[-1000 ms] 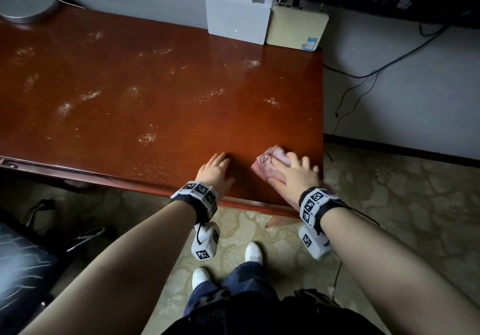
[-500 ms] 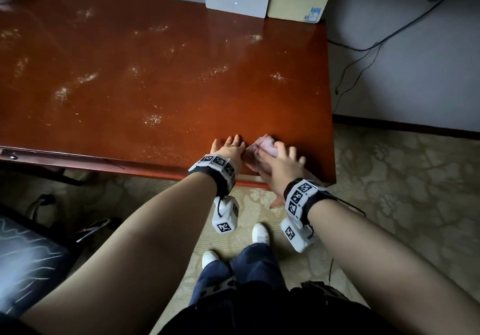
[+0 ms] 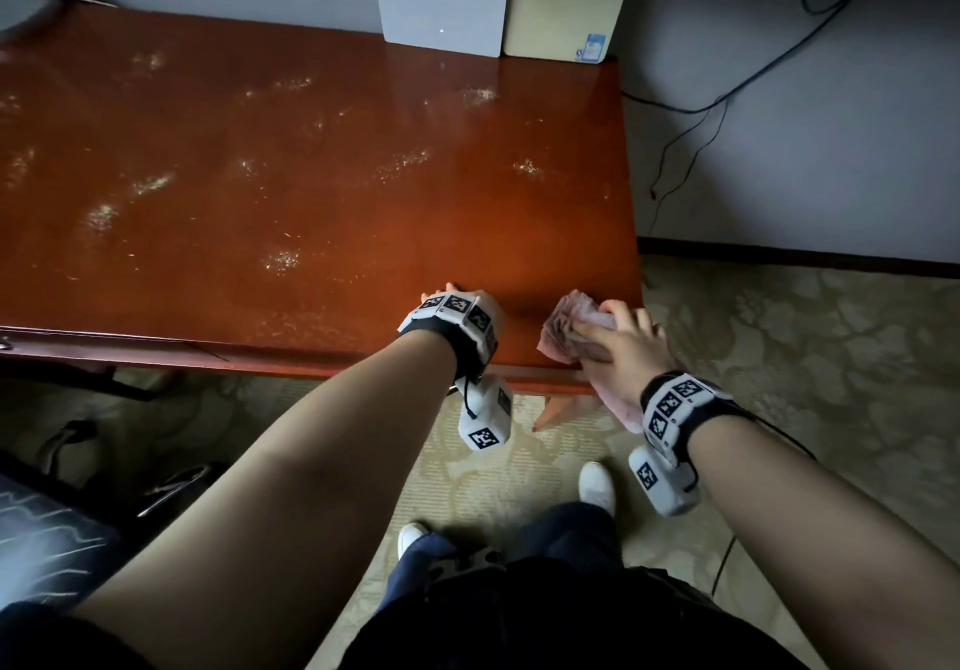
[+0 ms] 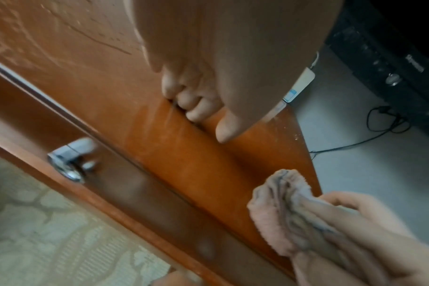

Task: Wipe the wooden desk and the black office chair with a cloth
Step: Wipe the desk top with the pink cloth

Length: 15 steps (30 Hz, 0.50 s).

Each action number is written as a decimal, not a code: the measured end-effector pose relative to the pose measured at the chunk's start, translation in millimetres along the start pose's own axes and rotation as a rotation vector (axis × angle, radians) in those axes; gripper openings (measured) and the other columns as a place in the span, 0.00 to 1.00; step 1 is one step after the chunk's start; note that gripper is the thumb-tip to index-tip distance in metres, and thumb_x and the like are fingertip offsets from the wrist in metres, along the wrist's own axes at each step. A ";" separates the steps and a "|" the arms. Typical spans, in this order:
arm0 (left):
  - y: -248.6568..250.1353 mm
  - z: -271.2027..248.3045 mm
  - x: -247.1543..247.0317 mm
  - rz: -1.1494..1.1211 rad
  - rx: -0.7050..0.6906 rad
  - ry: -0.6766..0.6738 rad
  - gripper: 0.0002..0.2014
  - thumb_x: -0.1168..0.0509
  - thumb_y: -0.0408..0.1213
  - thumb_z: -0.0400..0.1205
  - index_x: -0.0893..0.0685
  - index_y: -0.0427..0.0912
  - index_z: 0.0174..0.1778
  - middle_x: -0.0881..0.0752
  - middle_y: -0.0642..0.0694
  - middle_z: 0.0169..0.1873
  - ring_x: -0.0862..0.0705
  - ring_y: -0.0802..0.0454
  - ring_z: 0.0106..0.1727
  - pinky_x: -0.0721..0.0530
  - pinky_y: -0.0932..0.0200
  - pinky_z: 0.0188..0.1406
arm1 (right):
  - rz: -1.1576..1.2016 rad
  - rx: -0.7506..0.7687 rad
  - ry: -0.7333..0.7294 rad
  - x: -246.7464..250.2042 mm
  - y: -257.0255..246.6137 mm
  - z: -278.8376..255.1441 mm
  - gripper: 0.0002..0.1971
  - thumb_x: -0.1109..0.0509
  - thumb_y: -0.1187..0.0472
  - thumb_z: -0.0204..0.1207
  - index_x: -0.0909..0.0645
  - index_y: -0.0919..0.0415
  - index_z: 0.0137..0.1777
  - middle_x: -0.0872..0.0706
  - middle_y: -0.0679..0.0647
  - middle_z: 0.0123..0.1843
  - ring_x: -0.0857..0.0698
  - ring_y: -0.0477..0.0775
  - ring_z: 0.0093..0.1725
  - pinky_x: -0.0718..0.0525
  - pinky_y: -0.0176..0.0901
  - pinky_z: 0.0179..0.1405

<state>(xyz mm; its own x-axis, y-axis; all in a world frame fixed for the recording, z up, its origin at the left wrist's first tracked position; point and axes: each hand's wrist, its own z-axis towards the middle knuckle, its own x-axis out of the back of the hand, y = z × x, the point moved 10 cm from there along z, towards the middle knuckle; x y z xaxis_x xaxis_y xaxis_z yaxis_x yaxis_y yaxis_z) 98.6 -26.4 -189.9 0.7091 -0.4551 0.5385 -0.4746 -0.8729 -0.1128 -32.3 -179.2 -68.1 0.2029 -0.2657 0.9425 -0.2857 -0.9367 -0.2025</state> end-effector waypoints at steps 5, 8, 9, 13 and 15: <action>34.3 -85.6 54.4 -0.388 0.042 0.206 0.35 0.47 0.51 0.86 0.53 0.41 0.84 0.58 0.40 0.83 0.58 0.39 0.83 0.57 0.37 0.80 | 0.113 0.112 0.055 20.6 16.5 18.3 0.21 0.34 0.55 0.73 0.23 0.32 0.64 0.36 0.41 0.71 0.36 0.52 0.63 0.32 0.48 0.61; 42.8 -78.8 59.8 -0.482 0.080 0.262 0.39 0.43 0.52 0.84 0.57 0.41 0.84 0.61 0.41 0.83 0.62 0.42 0.83 0.58 0.38 0.81 | 0.039 0.246 -0.093 12.5 25.8 43.8 0.22 0.33 0.51 0.72 0.27 0.29 0.65 0.38 0.44 0.72 0.35 0.56 0.63 0.28 0.51 0.61; 42.8 -70.1 54.9 -0.529 0.103 0.252 0.39 0.42 0.50 0.83 0.56 0.41 0.84 0.61 0.41 0.83 0.61 0.42 0.84 0.57 0.38 0.81 | 0.034 0.256 -0.144 7.9 31.2 52.6 0.24 0.34 0.49 0.71 0.30 0.28 0.66 0.37 0.46 0.70 0.34 0.58 0.63 0.27 0.51 0.61; 36.8 -63.3 40.4 -0.601 0.148 0.283 0.34 0.44 0.40 0.84 0.54 0.47 0.84 0.59 0.47 0.84 0.58 0.47 0.84 0.55 0.36 0.79 | -0.002 0.295 -0.171 15.3 52.8 85.4 0.29 0.40 0.39 0.67 0.30 0.34 0.71 0.35 0.49 0.68 0.31 0.61 0.64 0.32 0.47 0.56; 35.9 -64.7 36.9 -0.623 0.145 0.282 0.34 0.45 0.39 0.85 0.54 0.49 0.84 0.60 0.49 0.84 0.58 0.50 0.84 0.57 0.37 0.79 | -0.094 0.409 -0.160 26.4 51.7 94.5 0.24 0.33 0.47 0.72 0.27 0.35 0.70 0.36 0.48 0.71 0.33 0.58 0.64 0.32 0.49 0.58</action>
<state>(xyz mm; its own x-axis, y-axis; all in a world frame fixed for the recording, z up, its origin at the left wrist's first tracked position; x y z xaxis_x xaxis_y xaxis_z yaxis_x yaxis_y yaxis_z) 74.0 -63.1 -120.0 0.6551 0.1838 0.7328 0.0653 -0.9801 0.1874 46.8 -256.2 -78.9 0.3619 -0.1767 0.9153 0.1278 -0.9632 -0.2365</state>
